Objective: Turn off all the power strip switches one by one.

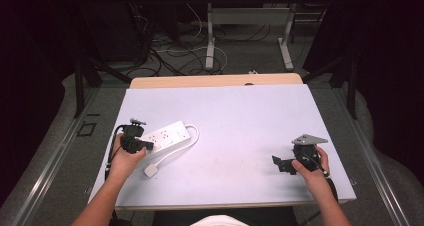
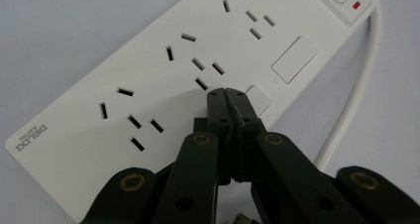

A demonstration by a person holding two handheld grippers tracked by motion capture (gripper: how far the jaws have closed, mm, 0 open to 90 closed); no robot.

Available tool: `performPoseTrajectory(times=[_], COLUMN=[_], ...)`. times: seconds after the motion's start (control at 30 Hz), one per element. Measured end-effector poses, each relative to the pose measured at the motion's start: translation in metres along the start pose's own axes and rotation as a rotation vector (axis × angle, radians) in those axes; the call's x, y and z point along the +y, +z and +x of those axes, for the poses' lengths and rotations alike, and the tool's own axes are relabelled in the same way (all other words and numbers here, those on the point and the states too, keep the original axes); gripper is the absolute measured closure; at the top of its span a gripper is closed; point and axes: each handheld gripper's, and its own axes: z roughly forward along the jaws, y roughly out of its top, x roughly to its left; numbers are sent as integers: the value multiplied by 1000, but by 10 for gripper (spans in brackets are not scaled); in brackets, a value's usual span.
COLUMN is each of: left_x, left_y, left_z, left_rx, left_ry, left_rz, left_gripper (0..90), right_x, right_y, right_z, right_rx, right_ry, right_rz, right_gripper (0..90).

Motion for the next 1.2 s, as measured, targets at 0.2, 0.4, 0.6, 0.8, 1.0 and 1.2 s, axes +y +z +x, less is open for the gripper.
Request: performPoseTrajectory(times=[0.2, 0.4, 0.6, 0.8, 1.0, 1.2], left_x=[-1, -2, -2, -4, -8, -15], left_y=[-1, -4, -9, -15, -22, -27], left_z=[-1, 1, 1, 0, 3, 8], left_rx=[-4, -3, -6, -2, -10, -14], left_ry=[1, -6, -11, -11, -19, -35], left_rz=[4, -3, -24, -29, -32, -42], left_gripper=[900, 900, 900, 900, 900, 900], right_x=[0, -1, 0, 1, 1, 2], right_y=[0, 0, 0, 2, 2, 2], right_z=[0, 0, 0, 1, 0, 1], right_rx=[2, 1, -2, 6, 7, 7], right_ry=[3, 0, 2, -4, -7, -3], right_rz=[1, 1, -2, 4, 2, 0], right_gripper=[0, 0, 0, 0, 0, 0])
